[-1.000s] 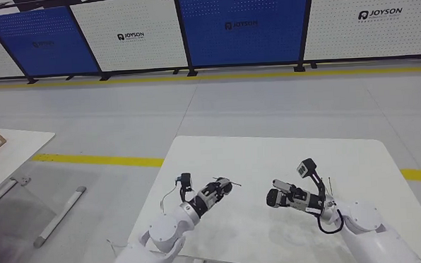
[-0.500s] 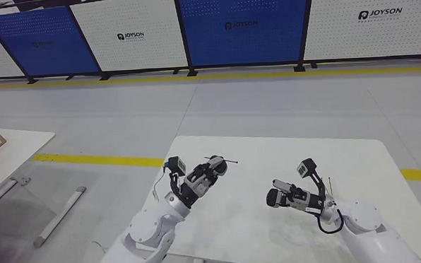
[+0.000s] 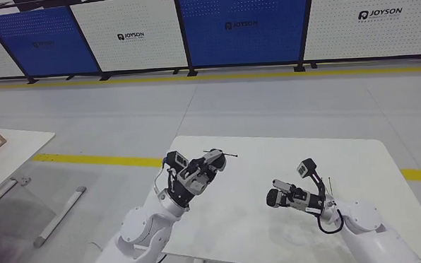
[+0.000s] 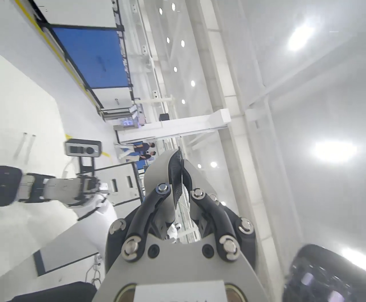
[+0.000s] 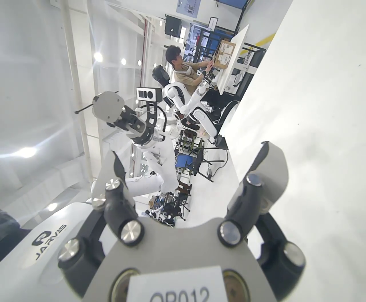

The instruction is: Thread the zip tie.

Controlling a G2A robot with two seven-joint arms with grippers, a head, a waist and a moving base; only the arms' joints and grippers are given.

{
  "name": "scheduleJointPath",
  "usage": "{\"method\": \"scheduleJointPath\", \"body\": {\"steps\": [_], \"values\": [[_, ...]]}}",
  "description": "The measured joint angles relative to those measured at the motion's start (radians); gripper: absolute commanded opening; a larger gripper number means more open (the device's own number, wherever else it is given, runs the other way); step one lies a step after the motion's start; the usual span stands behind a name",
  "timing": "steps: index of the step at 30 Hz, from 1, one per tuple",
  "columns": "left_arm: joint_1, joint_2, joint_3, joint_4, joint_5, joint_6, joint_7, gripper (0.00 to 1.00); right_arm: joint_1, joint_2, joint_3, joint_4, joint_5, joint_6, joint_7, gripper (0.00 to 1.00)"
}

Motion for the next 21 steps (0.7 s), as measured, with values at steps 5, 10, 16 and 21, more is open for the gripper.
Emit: {"method": "scheduleJointPath", "body": {"steps": [5, 10, 16, 21], "values": [[0.0, 0.0, 0.001, 0.001, 0.003, 0.0, 0.001, 0.0, 0.0, 0.0, 0.0, 0.0, 0.0, 0.0, 0.0, 1.0], [0.0, 0.0, 0.004, 0.005, 0.007, 0.006, 0.001, 0.0, 0.0, 0.0, 0.0, 0.0, 0.0, 0.0, 0.0, 1.0], [-0.008, 0.003, 0.034, 0.068, 0.129, 0.063, -0.039, 0.0, 0.0, 0.0, 0.0, 0.0, 0.0, 0.0, 0.0, 1.0], [-0.002, 0.003, 0.059, 0.128, 0.202, 0.075, -0.064, 0.0, 0.0, 0.0, 0.0, 0.0, 0.0, 0.0, 0.0, 1.0]]}}
